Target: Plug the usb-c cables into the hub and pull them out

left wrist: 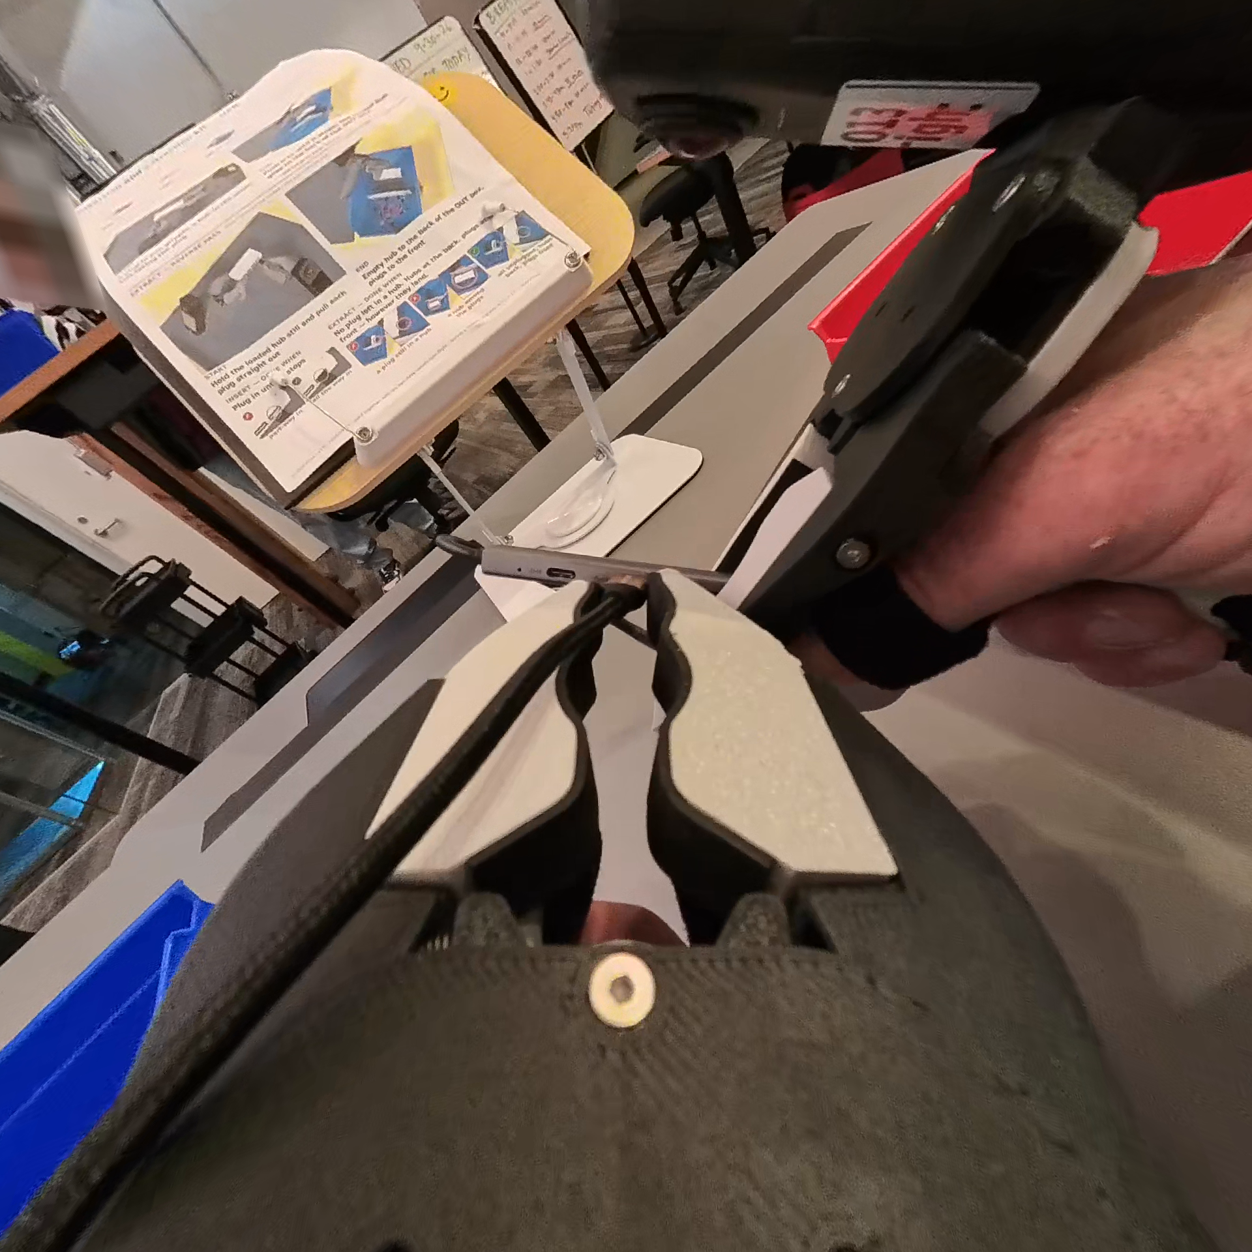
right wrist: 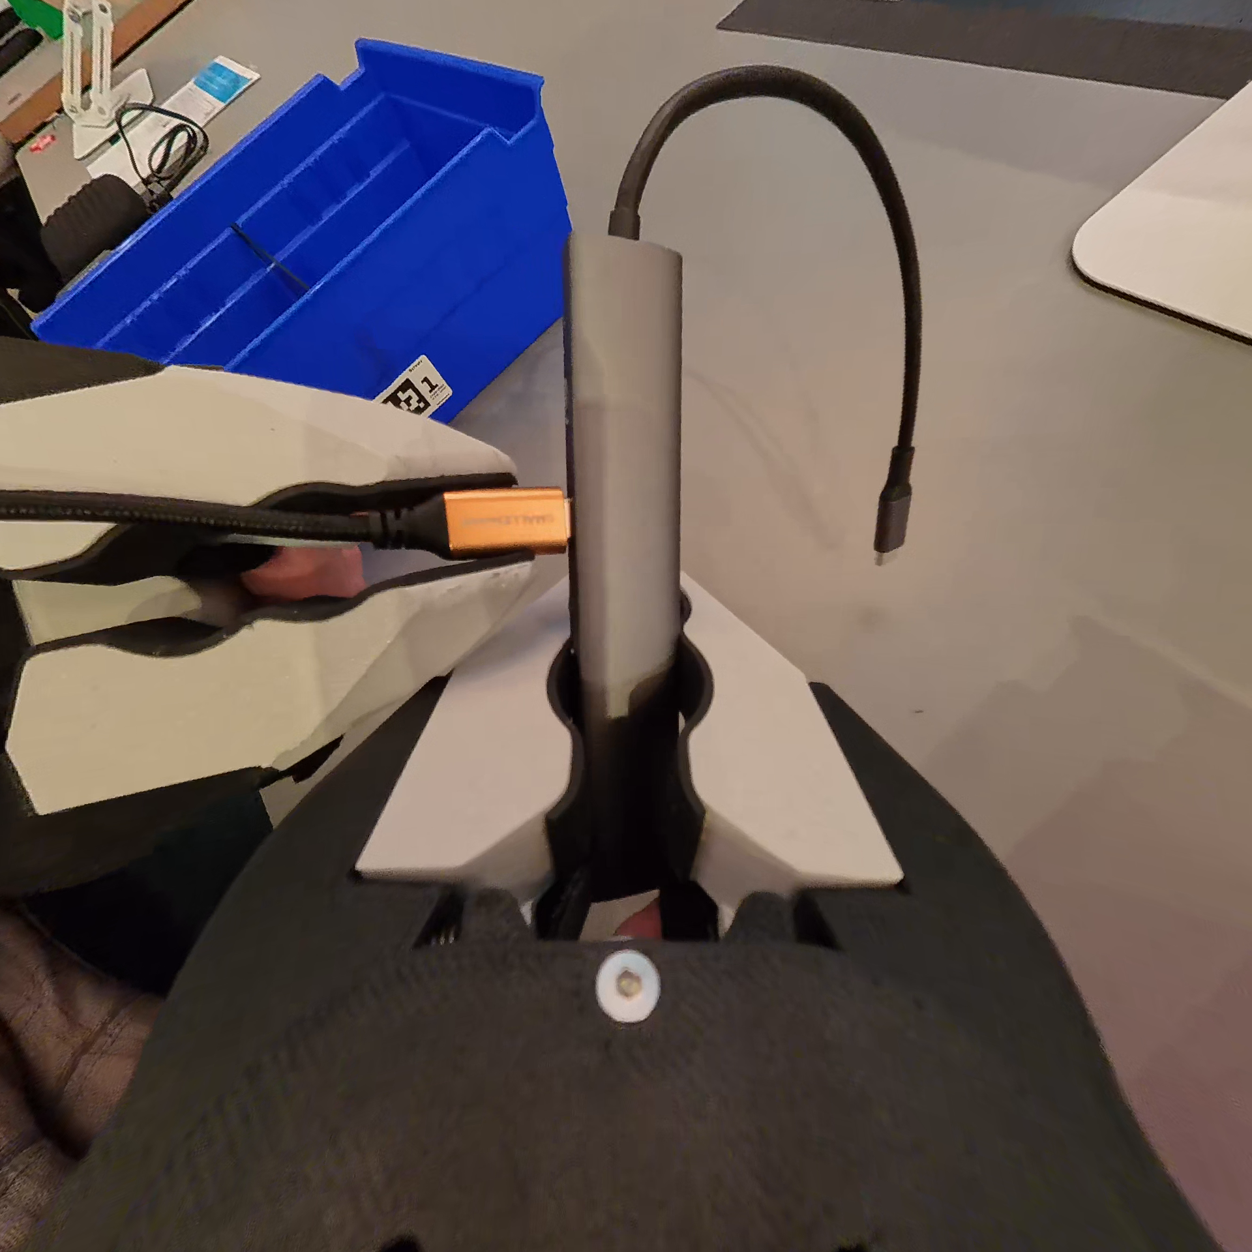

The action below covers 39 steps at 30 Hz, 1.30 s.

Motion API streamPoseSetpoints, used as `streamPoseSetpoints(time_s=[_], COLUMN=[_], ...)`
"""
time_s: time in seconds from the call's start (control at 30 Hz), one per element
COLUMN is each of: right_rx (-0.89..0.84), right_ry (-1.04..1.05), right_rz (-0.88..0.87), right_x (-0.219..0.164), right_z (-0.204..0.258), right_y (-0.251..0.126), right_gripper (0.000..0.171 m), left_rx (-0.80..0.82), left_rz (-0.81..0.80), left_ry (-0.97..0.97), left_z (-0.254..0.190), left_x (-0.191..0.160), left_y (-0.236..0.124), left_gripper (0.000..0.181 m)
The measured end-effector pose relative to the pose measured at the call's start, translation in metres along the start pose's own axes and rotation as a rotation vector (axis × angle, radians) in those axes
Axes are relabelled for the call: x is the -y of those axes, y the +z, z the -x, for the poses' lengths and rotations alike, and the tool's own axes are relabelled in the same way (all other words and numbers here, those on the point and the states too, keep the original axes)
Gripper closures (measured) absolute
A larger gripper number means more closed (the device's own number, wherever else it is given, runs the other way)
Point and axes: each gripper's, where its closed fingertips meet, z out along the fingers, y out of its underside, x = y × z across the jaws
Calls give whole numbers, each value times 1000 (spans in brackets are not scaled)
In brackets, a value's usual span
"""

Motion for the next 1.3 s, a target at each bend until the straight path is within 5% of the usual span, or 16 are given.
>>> streamPoseSetpoints(time_s=[0.4,0.8,1.3], right_rx=[71,0,-17], right_ry=[-83,-33,-129], right_rz=[10,1,31], right_x=[0,0,0], right_z=[8,-1,3], right_y=[-7,-2,-8], right_gripper=[156,157,156], left_rx=[-265,41,-143], left_rz=[-80,-26,-72], left_ry=[-46,107,91], left_z=[-4,-2,-4], left_x=[6,2,7], left_y=[-7,-1,0], left_gripper=[169,169,169])
